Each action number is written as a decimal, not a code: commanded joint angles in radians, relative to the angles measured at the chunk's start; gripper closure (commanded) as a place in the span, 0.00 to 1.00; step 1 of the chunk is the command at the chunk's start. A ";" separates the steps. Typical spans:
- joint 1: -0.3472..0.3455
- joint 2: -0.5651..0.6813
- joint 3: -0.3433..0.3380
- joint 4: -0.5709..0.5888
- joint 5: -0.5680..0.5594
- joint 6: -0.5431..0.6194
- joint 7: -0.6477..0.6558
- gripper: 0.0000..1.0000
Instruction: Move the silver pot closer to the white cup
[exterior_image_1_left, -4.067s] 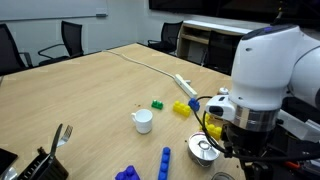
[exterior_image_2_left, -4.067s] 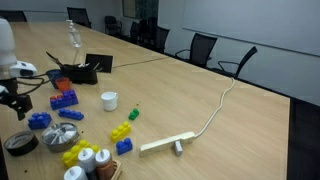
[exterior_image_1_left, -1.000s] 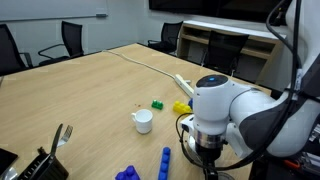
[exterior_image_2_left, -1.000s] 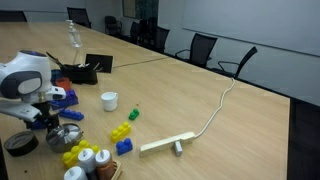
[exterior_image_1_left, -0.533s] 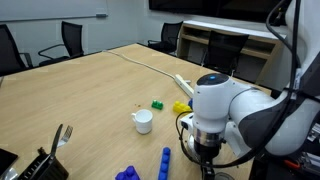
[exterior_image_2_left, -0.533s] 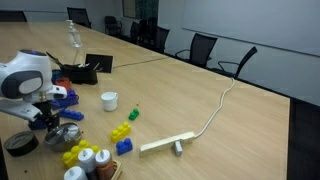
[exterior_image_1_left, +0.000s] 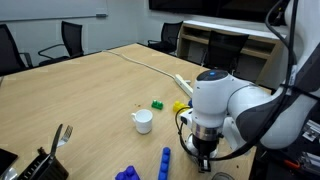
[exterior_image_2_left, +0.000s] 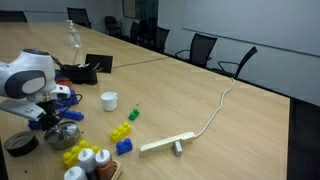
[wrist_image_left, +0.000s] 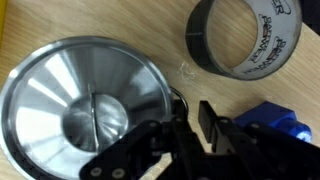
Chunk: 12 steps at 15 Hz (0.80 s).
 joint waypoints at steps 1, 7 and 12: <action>-0.009 0.013 -0.006 -0.025 -0.016 0.056 0.004 0.99; -0.037 -0.021 0.009 -0.064 -0.004 0.054 -0.018 0.98; -0.062 -0.111 0.018 -0.136 -0.001 0.037 -0.023 0.98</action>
